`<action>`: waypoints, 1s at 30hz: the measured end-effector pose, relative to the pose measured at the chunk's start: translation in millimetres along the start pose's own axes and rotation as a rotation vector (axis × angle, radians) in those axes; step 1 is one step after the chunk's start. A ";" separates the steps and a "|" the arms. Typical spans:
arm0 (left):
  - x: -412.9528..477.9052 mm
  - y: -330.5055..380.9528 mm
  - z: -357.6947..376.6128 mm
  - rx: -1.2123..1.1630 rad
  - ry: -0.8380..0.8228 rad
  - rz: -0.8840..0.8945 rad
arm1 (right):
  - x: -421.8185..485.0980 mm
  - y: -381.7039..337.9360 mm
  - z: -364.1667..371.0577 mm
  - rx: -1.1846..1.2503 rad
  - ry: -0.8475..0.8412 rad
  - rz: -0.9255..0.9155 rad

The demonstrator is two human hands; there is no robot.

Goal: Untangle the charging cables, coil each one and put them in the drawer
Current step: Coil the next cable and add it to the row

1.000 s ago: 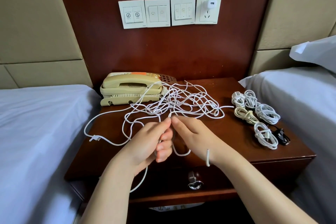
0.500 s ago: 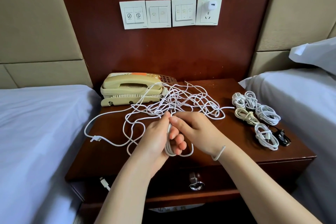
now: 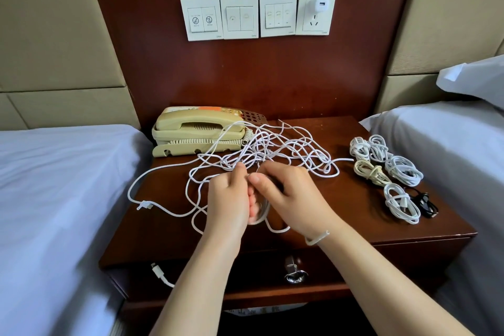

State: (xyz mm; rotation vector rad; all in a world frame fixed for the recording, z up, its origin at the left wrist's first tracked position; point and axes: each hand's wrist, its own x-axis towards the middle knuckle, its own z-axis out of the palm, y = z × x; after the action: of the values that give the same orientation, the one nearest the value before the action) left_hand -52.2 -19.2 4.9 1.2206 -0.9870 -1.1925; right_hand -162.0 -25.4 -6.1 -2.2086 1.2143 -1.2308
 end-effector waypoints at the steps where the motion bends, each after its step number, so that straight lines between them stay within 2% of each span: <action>1: 0.9 -1.8 -1.4 0.034 0.010 0.016 | -1.6 -0.3 1.9 -0.011 -0.017 0.006; 4: -0.4 -5.5 -2.5 0.110 -0.001 0.041 | -4.8 0.3 2.7 -0.037 -0.061 0.012; 7: -4.3 -8.0 0.3 0.160 0.060 0.106 | -5.3 0.4 3.3 -0.049 -0.039 0.001; 11: -10.1 -10.5 3.5 0.233 0.151 0.332 | -4.7 -3.5 5.8 0.025 0.144 0.012; 16: -12.1 -15.7 6.2 0.215 0.146 0.463 | -4.5 -4.2 8.1 0.198 0.371 0.101; 20: -9.4 -14.1 4.4 0.186 0.174 0.385 | -11.5 -16.6 22.6 0.231 0.421 0.096; 23: -0.7 -14.0 -3.2 0.112 0.229 0.266 | -12.7 -21.8 29.4 0.213 0.366 0.108; 30: 2.2 -5.0 -16.0 0.071 0.257 0.305 | -10.3 -25.3 26.1 0.332 0.279 0.090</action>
State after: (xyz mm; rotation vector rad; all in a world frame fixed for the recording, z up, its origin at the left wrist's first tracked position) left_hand -36.8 -18.8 -2.1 1.1946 -0.9855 -0.7485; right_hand -130.3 -5.3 -10.5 -1.7706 1.0963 -1.6118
